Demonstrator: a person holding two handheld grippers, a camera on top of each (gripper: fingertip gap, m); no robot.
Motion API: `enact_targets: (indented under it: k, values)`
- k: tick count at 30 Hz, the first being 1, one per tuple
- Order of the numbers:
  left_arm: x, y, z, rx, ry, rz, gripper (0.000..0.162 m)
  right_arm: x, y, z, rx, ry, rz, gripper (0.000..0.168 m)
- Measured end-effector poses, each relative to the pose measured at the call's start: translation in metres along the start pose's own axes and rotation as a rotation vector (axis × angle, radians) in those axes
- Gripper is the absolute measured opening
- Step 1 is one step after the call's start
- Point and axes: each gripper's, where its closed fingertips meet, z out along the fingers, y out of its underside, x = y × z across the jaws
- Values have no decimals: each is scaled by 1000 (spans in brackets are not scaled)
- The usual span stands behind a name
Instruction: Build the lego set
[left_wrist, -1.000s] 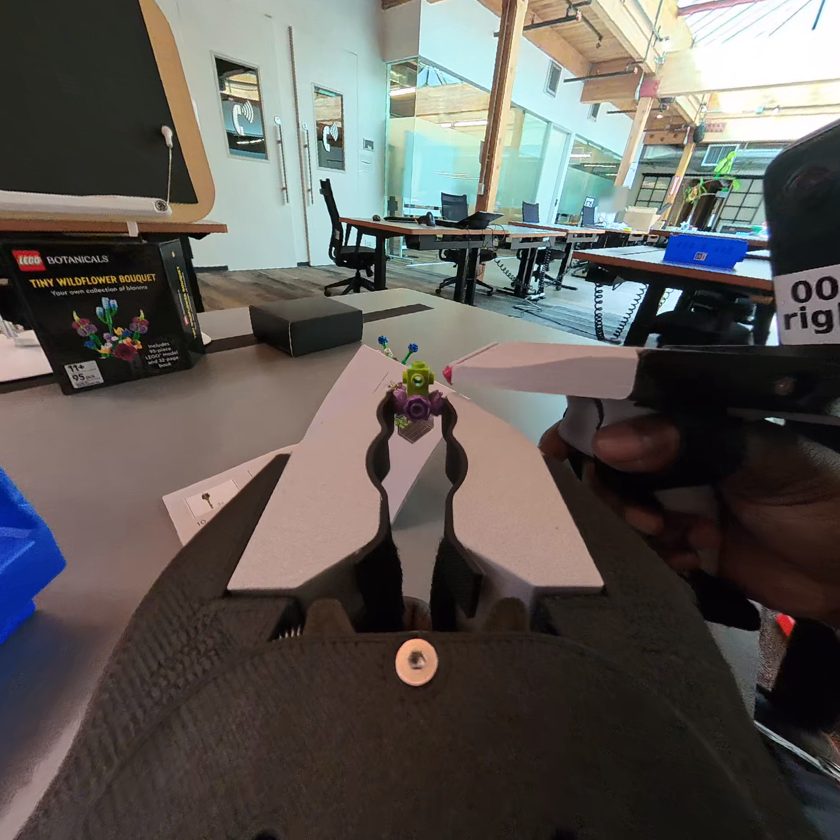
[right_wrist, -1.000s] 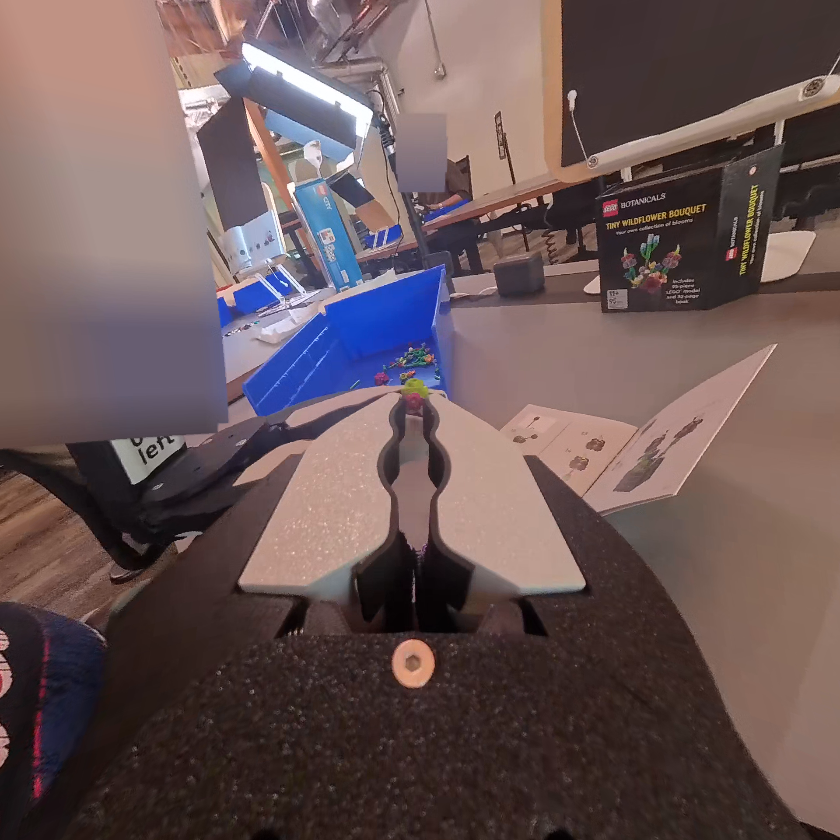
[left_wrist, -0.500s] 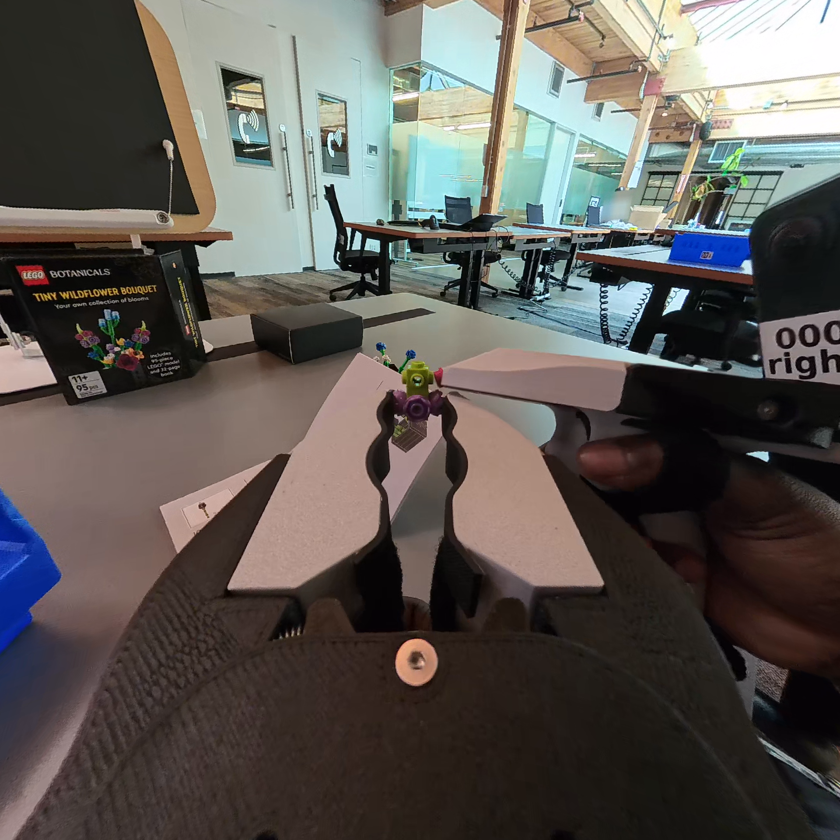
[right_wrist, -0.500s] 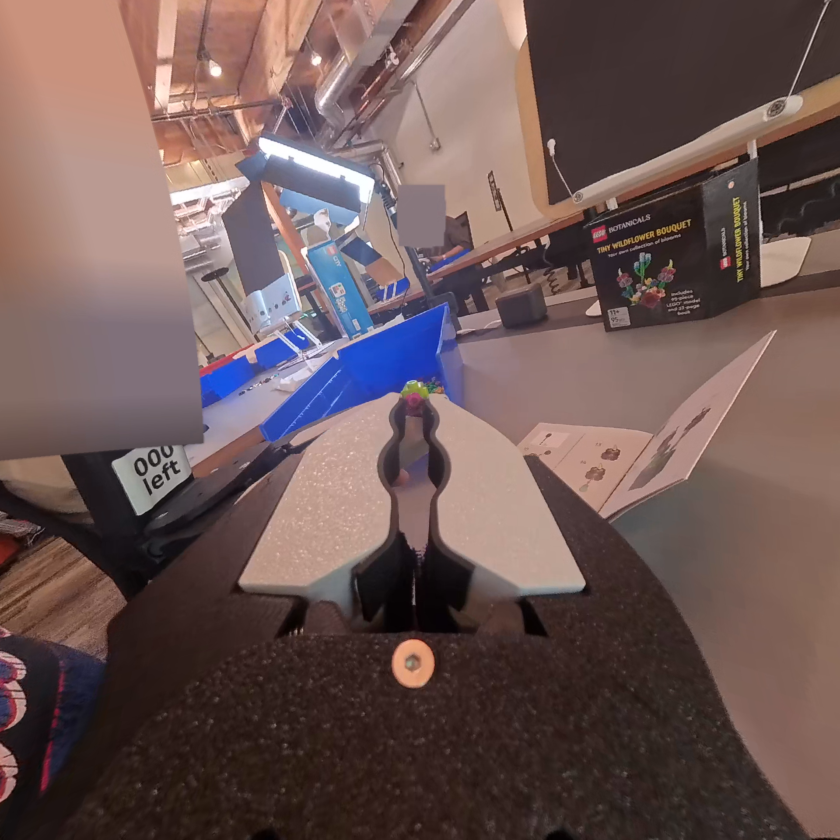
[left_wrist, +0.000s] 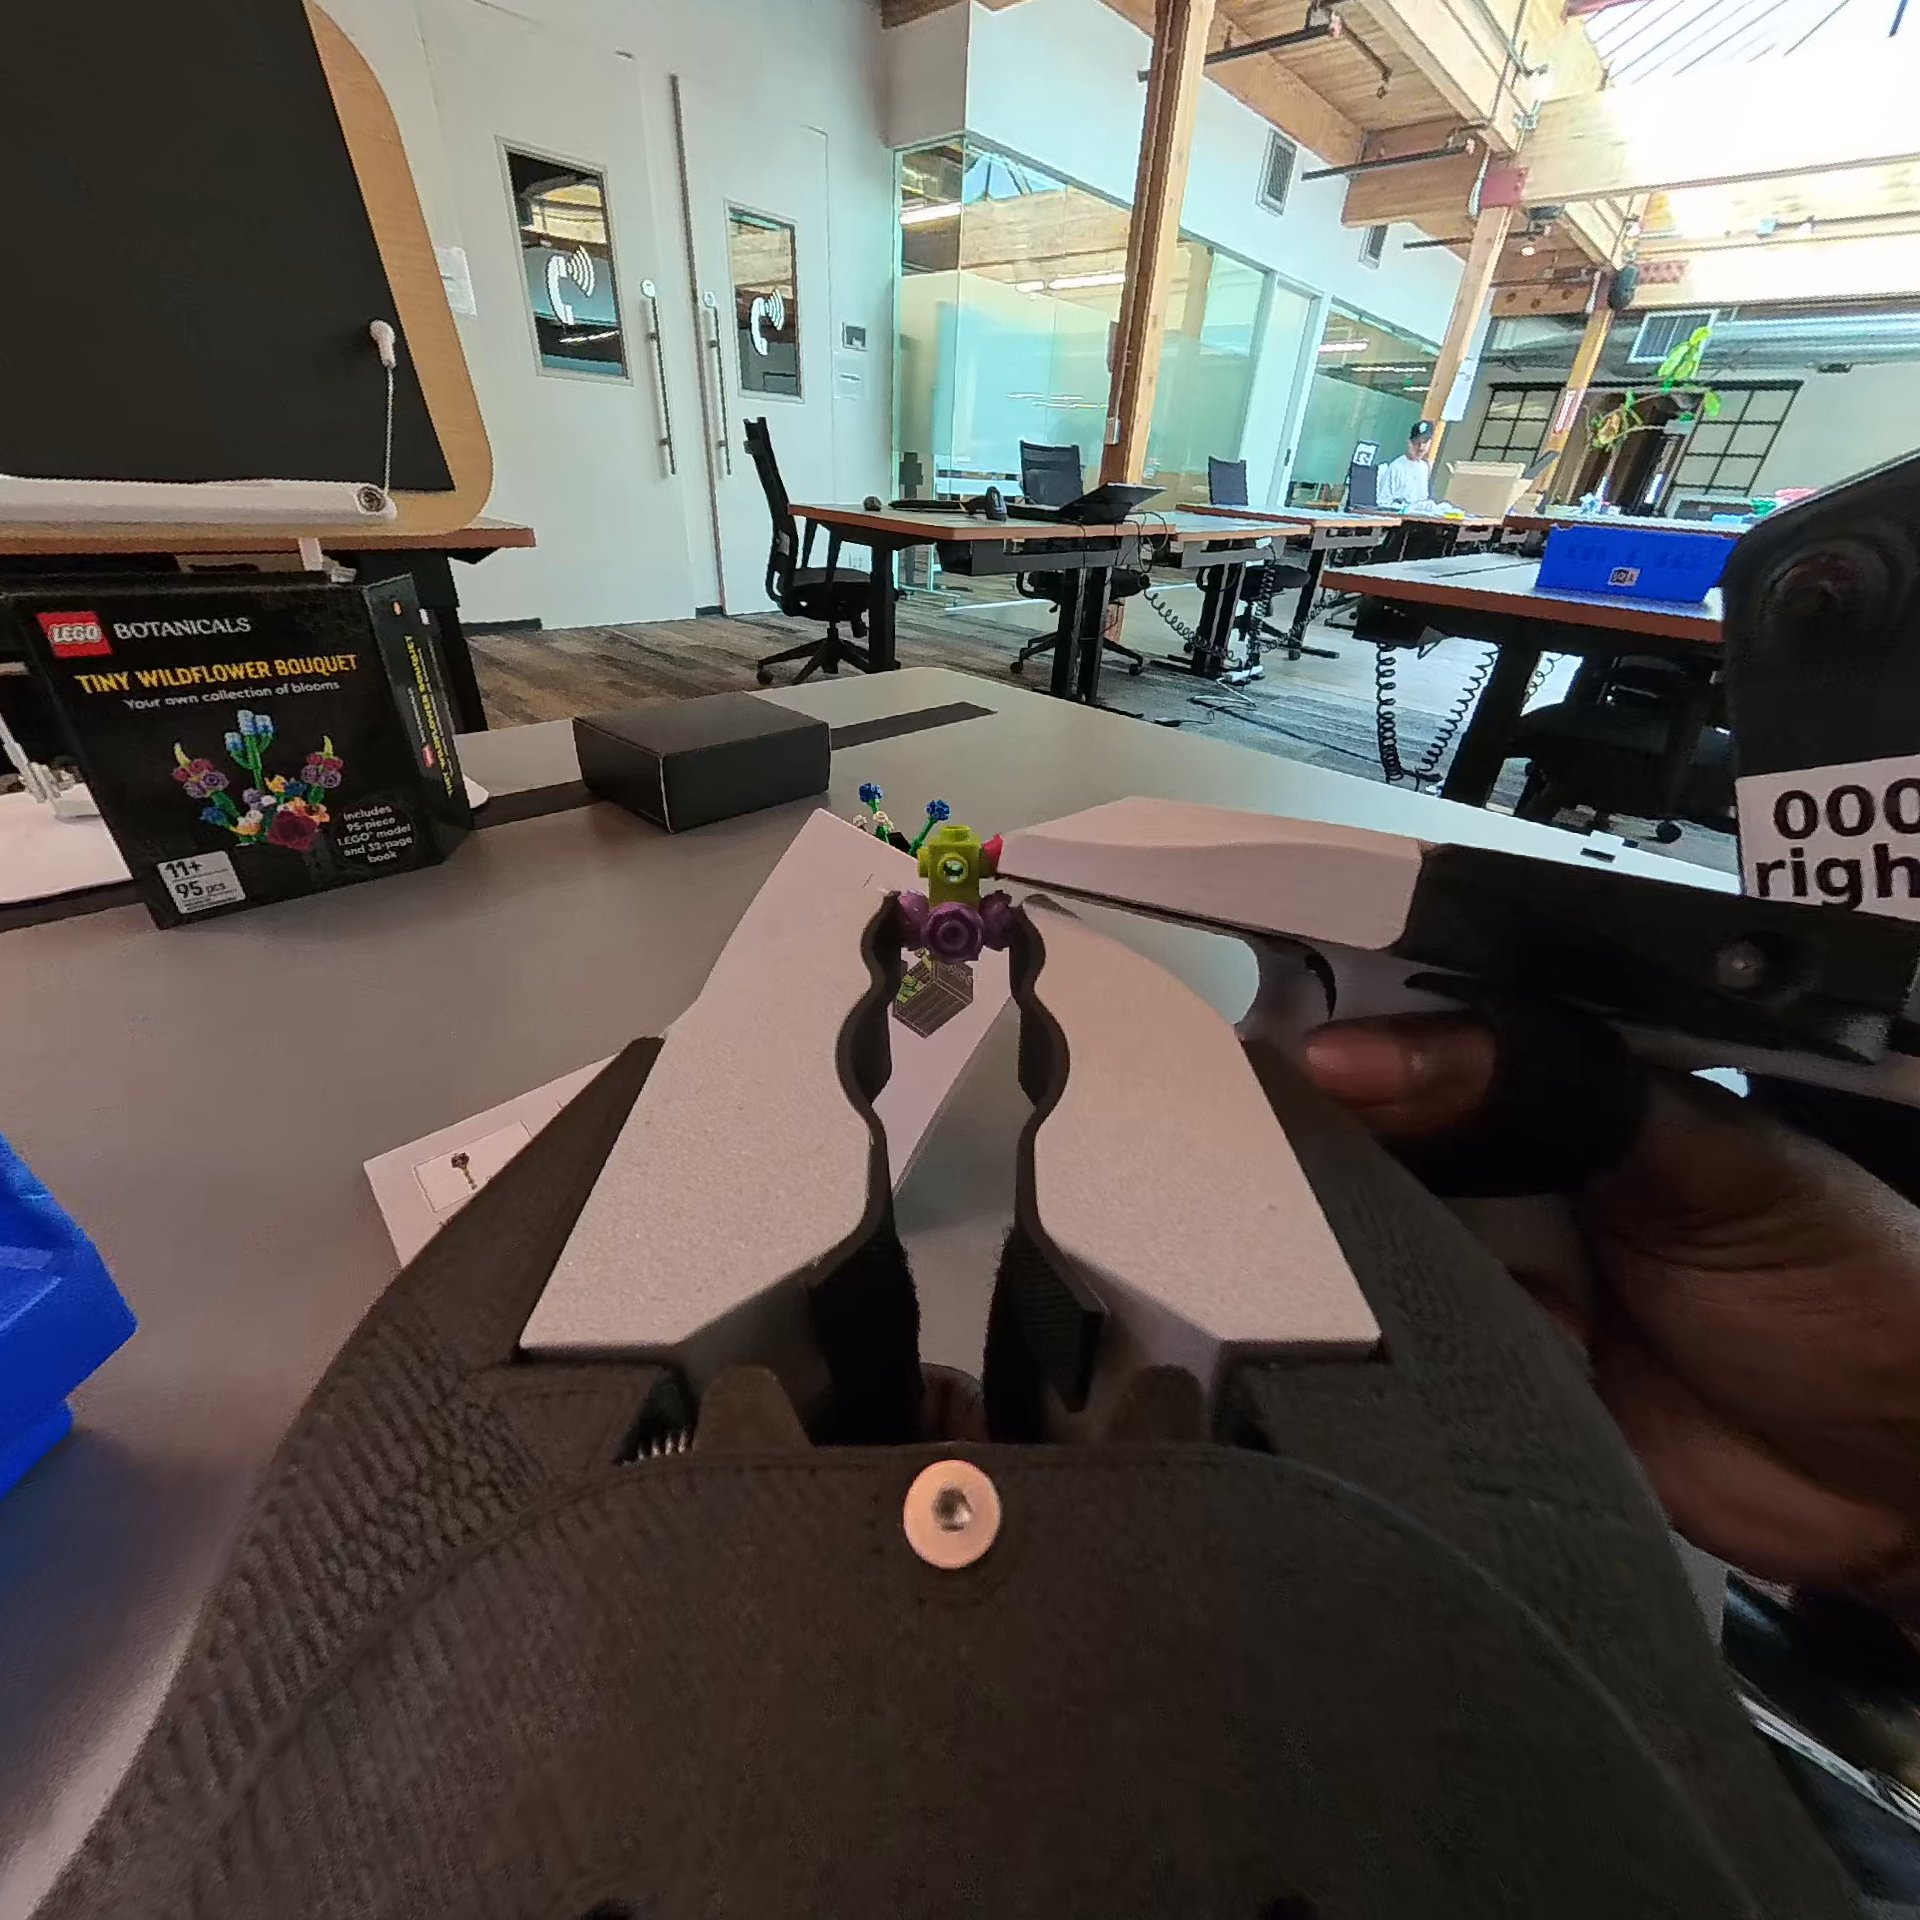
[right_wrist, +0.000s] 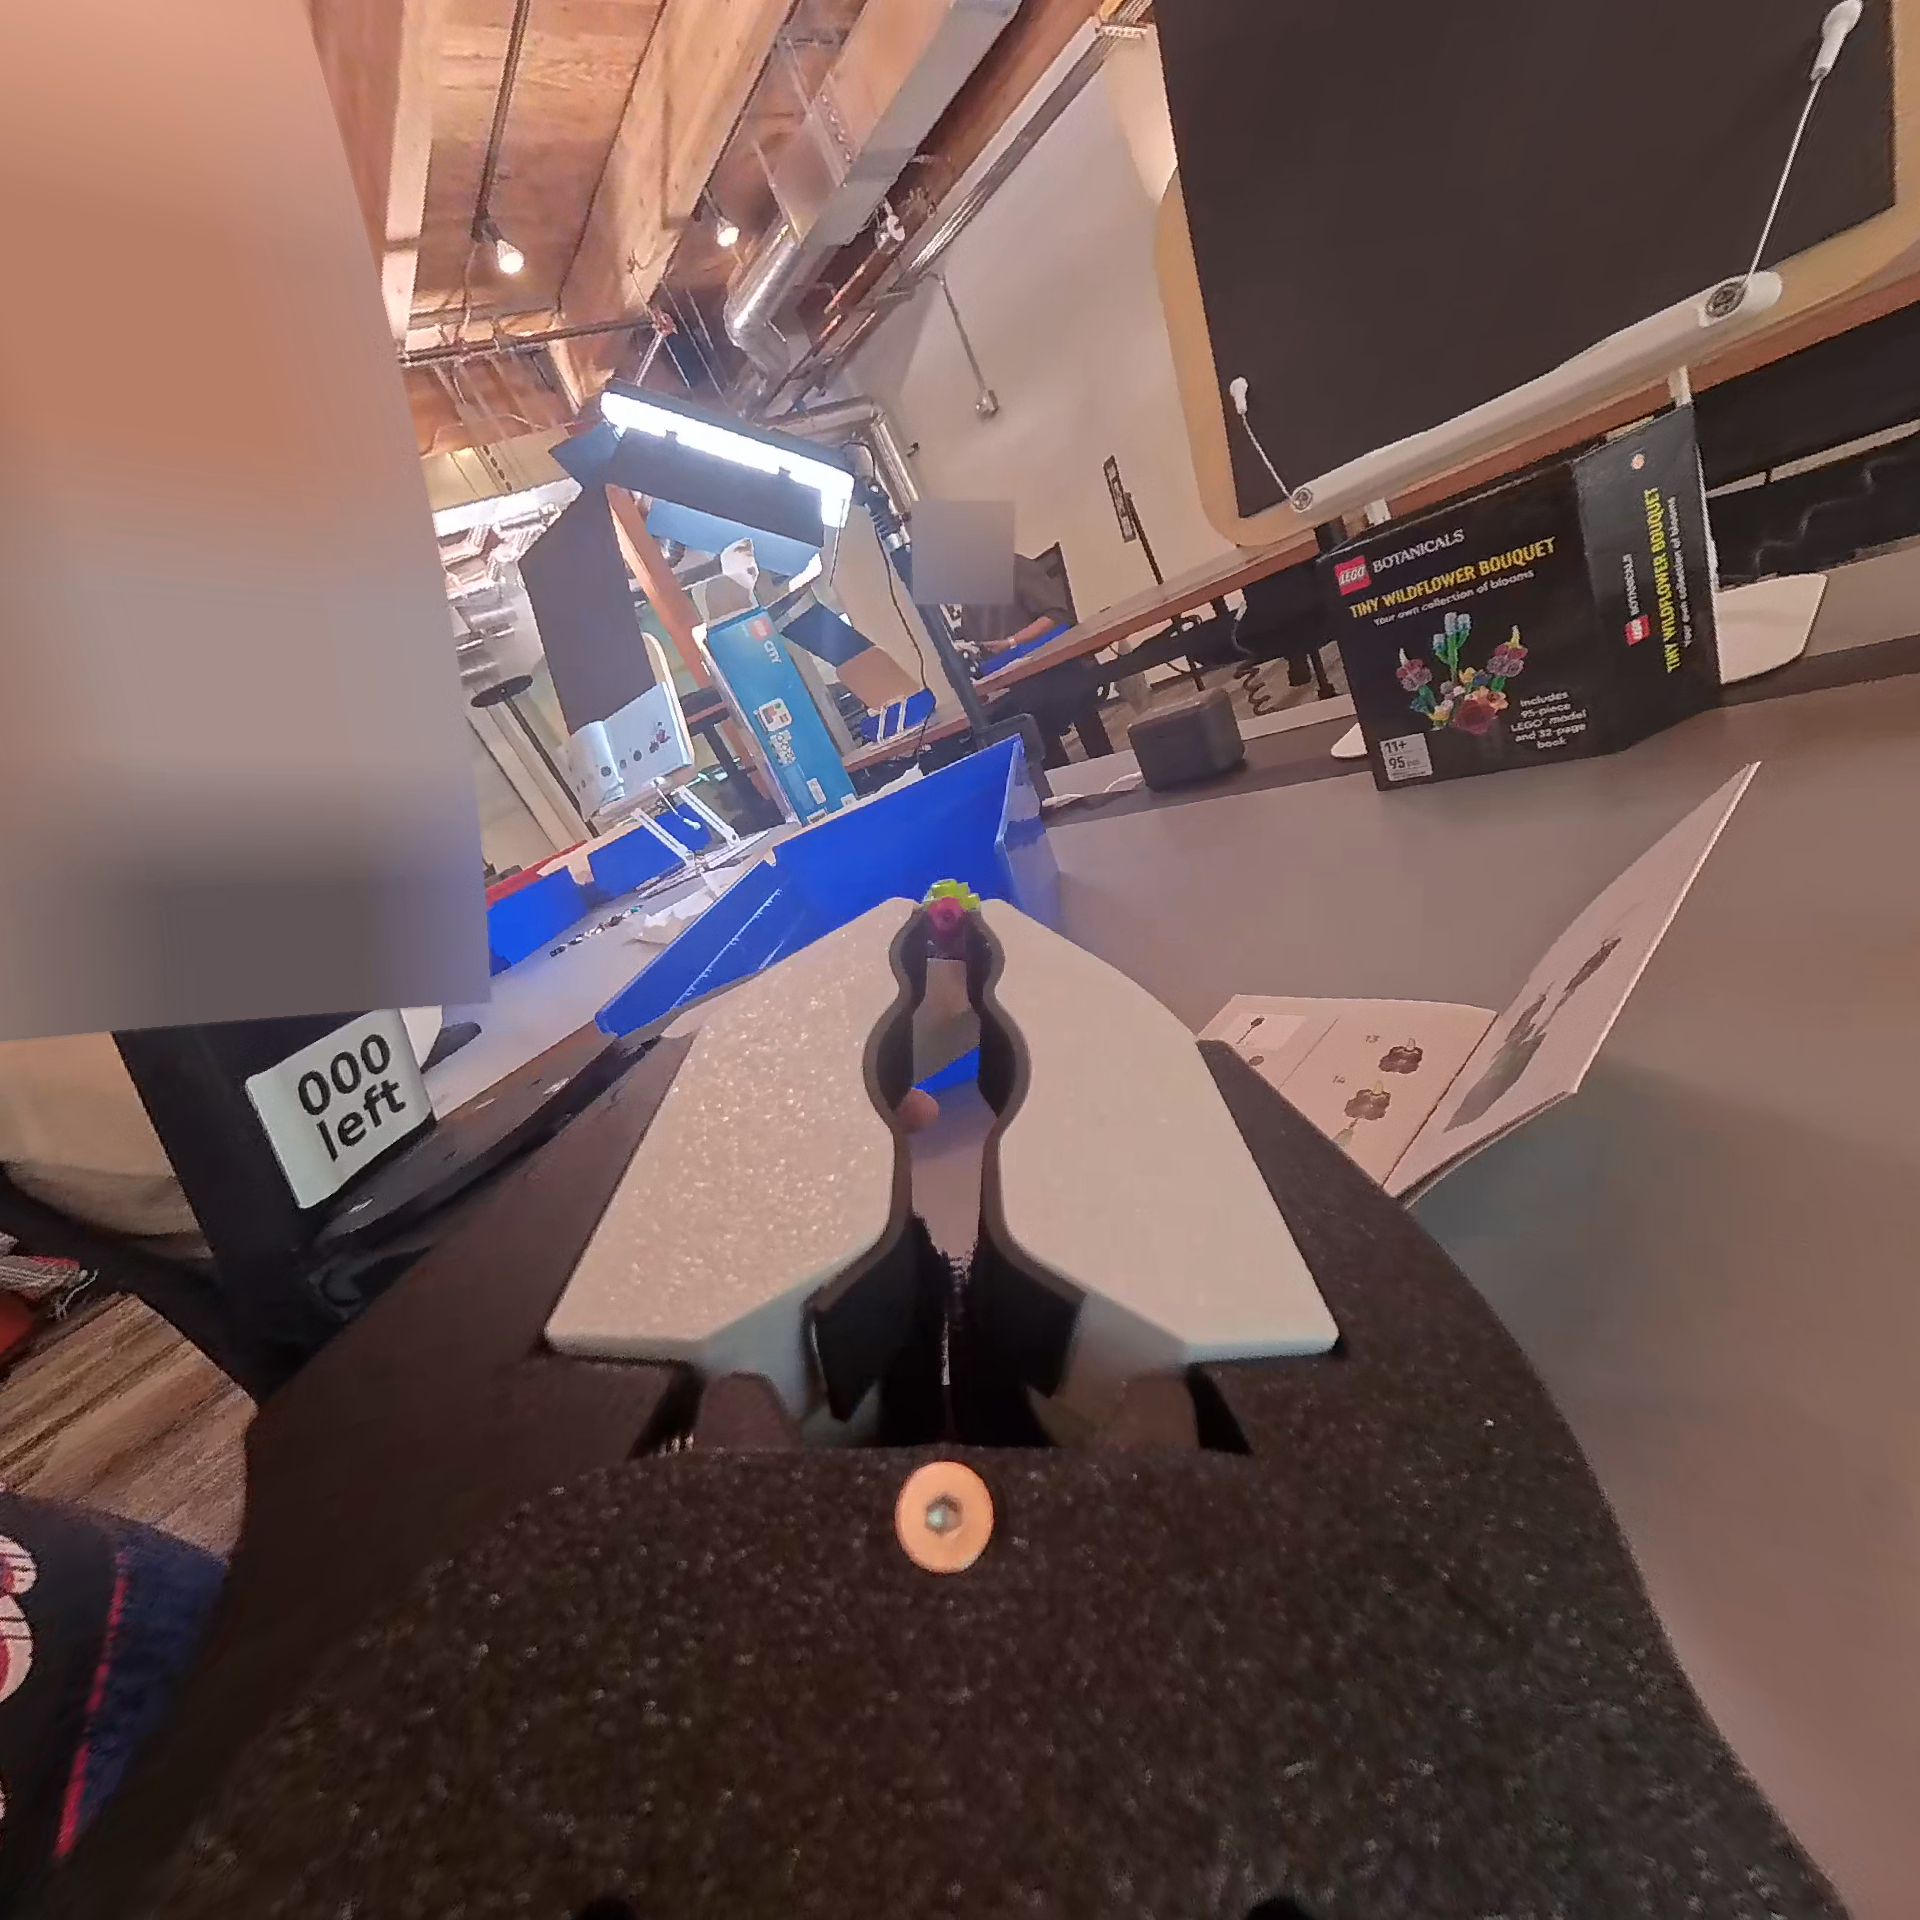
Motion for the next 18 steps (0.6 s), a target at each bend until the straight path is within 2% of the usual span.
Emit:
enact_targets:
  k: [7, 18]
  values:
    - [-1, 1, 0, -4, -16, 19, 19, 1, 3, 1, -17, 4, 5, 7]
    - [-1, -2, -1, -25, -103, 173, 18, -1, 1, 0, 13, 15, 11, 7]
